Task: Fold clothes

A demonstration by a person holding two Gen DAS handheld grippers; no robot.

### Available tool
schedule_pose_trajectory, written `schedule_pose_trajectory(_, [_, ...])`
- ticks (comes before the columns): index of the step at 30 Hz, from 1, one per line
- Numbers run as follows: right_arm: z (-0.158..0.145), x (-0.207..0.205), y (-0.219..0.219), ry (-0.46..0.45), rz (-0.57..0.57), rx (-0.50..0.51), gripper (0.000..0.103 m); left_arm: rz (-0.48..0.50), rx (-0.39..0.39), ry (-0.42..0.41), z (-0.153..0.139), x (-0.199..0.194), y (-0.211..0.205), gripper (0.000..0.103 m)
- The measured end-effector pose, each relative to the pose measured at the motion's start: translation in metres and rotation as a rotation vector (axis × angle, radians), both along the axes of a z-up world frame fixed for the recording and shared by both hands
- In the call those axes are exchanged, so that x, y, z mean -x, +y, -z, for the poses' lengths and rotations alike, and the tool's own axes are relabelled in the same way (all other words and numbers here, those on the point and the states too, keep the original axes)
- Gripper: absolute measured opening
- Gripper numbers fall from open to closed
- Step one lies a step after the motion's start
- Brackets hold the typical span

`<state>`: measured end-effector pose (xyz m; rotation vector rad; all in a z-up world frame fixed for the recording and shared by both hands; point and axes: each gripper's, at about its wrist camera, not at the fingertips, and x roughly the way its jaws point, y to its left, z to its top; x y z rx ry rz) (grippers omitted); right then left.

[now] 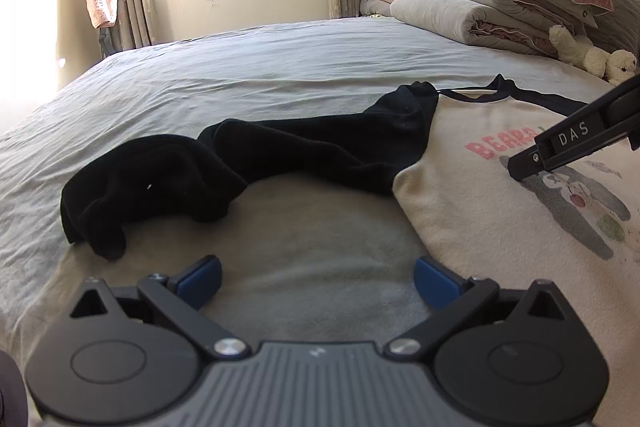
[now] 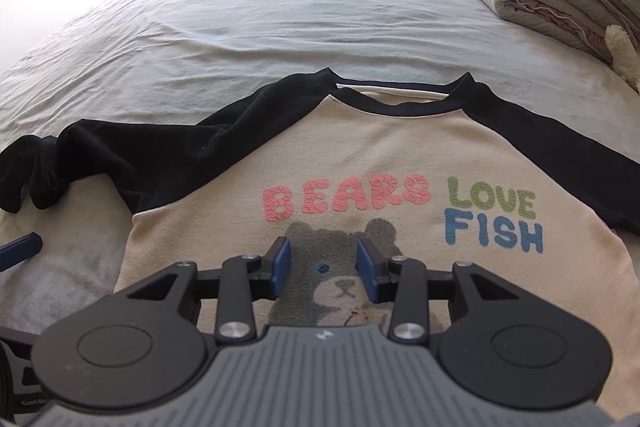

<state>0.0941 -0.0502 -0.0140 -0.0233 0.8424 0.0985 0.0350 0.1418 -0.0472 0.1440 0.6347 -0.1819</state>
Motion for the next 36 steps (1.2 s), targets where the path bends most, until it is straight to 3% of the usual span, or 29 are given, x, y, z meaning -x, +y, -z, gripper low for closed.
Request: schedule_pose_trajectory(36, [-0.0088,0.0076,0.0078,-0.006,-0.022,-0.045,0.041,0.0,0.0,0.0,0.0001,0.0001,0.0,0.103])
